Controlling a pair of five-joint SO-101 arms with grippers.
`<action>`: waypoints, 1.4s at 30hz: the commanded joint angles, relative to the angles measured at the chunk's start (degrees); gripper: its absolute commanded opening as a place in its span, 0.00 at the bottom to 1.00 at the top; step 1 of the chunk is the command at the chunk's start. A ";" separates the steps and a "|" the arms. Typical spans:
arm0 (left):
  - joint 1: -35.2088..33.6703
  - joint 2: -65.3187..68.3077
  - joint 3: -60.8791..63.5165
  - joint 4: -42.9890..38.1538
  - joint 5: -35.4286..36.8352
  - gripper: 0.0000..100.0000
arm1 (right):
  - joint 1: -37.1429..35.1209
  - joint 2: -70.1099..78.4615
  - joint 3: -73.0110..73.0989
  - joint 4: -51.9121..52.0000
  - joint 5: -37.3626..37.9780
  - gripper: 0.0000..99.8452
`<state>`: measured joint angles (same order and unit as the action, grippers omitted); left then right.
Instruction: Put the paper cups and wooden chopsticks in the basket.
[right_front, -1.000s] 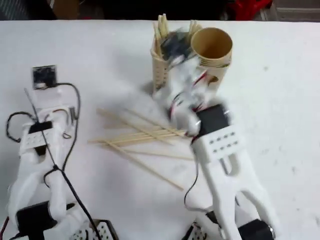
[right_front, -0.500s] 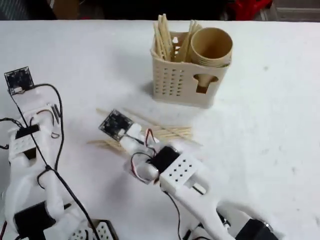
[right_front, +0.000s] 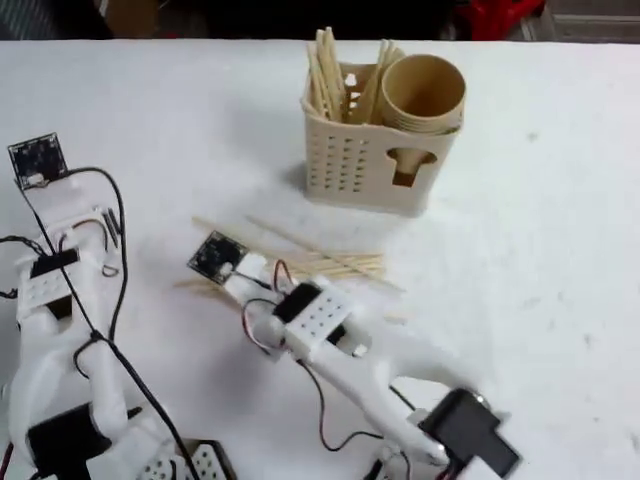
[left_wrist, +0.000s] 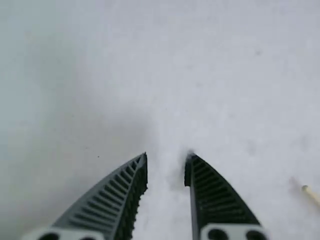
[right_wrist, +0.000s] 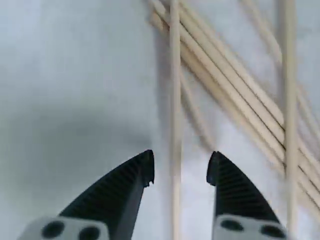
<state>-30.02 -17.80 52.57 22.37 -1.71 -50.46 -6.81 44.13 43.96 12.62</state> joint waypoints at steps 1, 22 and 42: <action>-0.22 -2.51 -1.32 -0.97 0.70 0.14 | -0.04 1.54 -2.37 -1.80 0.79 0.18; -0.13 -2.51 -1.23 -0.97 0.70 0.14 | 8.22 -10.24 -10.81 12.00 0.79 0.02; 0.40 -2.51 -1.14 -0.97 0.70 0.14 | 26.59 -31.78 -28.31 -31.25 0.79 0.02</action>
<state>-30.02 -17.80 52.57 22.37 -1.71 -25.93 -41.80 15.56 29.01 12.62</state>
